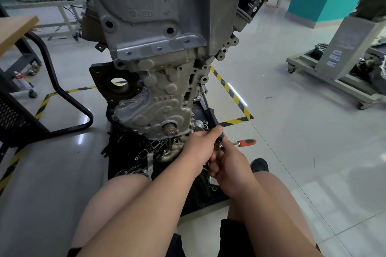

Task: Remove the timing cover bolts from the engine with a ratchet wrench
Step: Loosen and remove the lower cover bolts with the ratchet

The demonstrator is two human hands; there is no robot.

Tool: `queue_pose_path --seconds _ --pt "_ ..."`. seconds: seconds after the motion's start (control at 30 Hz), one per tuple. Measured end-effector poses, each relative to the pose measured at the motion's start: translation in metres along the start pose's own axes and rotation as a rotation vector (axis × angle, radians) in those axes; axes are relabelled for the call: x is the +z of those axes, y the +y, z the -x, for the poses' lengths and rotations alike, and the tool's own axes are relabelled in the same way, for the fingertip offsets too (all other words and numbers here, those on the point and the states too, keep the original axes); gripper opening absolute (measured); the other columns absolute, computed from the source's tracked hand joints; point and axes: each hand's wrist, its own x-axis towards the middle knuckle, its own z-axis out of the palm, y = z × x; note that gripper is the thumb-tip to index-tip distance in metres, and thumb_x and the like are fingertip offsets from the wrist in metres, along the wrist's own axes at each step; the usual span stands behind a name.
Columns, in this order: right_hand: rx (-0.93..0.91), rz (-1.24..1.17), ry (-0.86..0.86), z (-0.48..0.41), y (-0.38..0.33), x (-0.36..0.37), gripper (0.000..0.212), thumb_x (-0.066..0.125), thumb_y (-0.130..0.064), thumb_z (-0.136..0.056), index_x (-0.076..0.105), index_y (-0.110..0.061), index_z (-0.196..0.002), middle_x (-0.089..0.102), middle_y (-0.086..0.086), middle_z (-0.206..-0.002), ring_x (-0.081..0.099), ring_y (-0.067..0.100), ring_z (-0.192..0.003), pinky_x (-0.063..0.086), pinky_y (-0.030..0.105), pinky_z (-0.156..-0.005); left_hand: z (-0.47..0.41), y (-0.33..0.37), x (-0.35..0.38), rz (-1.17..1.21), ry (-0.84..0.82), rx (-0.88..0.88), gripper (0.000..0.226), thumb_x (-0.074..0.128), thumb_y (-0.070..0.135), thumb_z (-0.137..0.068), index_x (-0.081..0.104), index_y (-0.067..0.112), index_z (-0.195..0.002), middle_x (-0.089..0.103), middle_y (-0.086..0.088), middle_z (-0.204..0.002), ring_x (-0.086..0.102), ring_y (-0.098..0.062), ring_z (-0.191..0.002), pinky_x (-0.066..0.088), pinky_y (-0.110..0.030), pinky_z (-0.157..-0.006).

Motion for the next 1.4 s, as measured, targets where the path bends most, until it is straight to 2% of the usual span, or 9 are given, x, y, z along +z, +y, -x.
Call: queue_pose_path --seconds 0.13,0.27,0.4,0.6,0.77,0.9,0.97,1.13,1.4 --pt "-0.163 0.168 0.093 0.002 0.003 0.0 0.022 0.042 -0.031 -0.103 0.06 -0.02 -0.11 0.057 0.001 -0.059 0.044 0.013 -0.042 0.038 0.024 -0.044 -0.003 -0.001 0.001 0.056 0.017 0.031 0.037 0.061 0.043 -0.091 0.071 0.009 -0.08 0.057 -0.002 -0.056 0.05 -0.016 -0.045 0.04 -0.022 -0.05" --pt "-0.3 0.478 0.203 0.007 0.005 0.0 0.043 0.047 -0.033 -0.1 0.038 -0.041 -0.14 0.067 -0.007 -0.09 0.06 0.004 -0.071 0.045 0.02 -0.064 -0.005 -0.003 0.001 0.058 0.039 0.055 0.035 0.063 0.043 -0.09 0.065 0.017 -0.066 0.06 0.008 -0.05 0.055 -0.007 -0.046 0.04 -0.014 -0.044" --pt "-0.455 0.779 0.249 0.013 0.006 0.002 0.05 0.047 -0.03 -0.1 0.031 -0.045 -0.145 0.065 -0.024 -0.097 0.06 -0.011 -0.081 0.041 0.01 -0.064 -0.006 -0.003 0.0 0.043 0.046 0.06 0.033 0.063 0.045 -0.089 0.07 0.018 -0.072 0.069 0.008 -0.062 0.065 -0.006 -0.061 0.047 -0.019 -0.055" --pt "-0.5 1.105 0.272 0.017 0.006 0.006 0.065 0.041 -0.03 -0.101 0.005 -0.048 -0.151 0.051 0.0 -0.13 0.058 0.018 -0.1 0.049 0.039 -0.08 -0.005 -0.003 0.003 0.105 0.058 0.081 0.047 0.067 0.05 -0.082 0.069 0.006 -0.099 0.074 -0.011 -0.095 0.07 -0.022 -0.09 0.054 -0.04 -0.085" --pt "-0.443 0.994 0.263 0.011 0.007 0.005 0.062 0.041 -0.027 -0.101 0.01 -0.042 -0.153 0.057 -0.003 -0.134 0.06 0.013 -0.112 0.049 0.035 -0.086 -0.006 -0.003 0.001 0.072 0.061 0.037 0.031 0.068 0.048 -0.084 0.074 0.019 -0.073 0.075 0.002 -0.077 0.07 -0.011 -0.074 0.052 -0.021 -0.063" --pt "-0.357 0.727 0.224 0.007 0.007 0.003 0.033 0.041 -0.034 -0.102 0.039 -0.034 -0.134 0.058 -0.021 -0.094 0.058 -0.014 -0.08 0.04 0.007 -0.063 -0.007 -0.004 -0.002 0.047 0.089 -0.016 0.04 0.066 0.054 -0.083 0.072 0.014 -0.081 0.071 -0.001 -0.079 0.066 -0.016 -0.081 0.049 -0.029 -0.07" --pt "-0.262 0.615 0.239 0.003 0.006 0.002 0.028 0.039 -0.042 -0.101 0.052 -0.025 -0.119 0.063 -0.008 -0.093 0.061 0.002 -0.082 0.045 0.02 -0.071 -0.008 -0.003 -0.003 0.033 0.082 -0.022 0.042 0.066 0.053 -0.083 0.073 0.011 -0.081 0.071 -0.002 -0.078 0.066 -0.018 -0.075 0.049 -0.029 -0.069" --pt "-0.035 0.301 0.143 0.002 0.001 0.003 0.069 0.033 -0.047 -0.102 0.052 -0.014 -0.045 0.047 0.007 -0.047 0.041 0.018 -0.039 0.035 0.027 -0.046 -0.006 -0.003 -0.003 -0.009 0.067 -0.035 0.053 0.061 0.053 -0.086 0.066 0.0 -0.088 0.052 -0.009 -0.051 0.043 -0.019 -0.034 0.037 -0.021 -0.045" --pt "0.031 0.186 0.063 0.0 0.001 0.003 0.067 0.032 -0.048 -0.102 0.051 -0.011 -0.05 0.046 0.007 -0.051 0.035 0.019 -0.039 0.033 0.028 -0.045 -0.005 -0.005 -0.003 -0.023 0.086 -0.019 0.052 0.062 0.054 -0.085 0.065 0.002 -0.088 0.047 -0.007 -0.041 0.039 -0.019 -0.029 0.034 -0.018 -0.039"
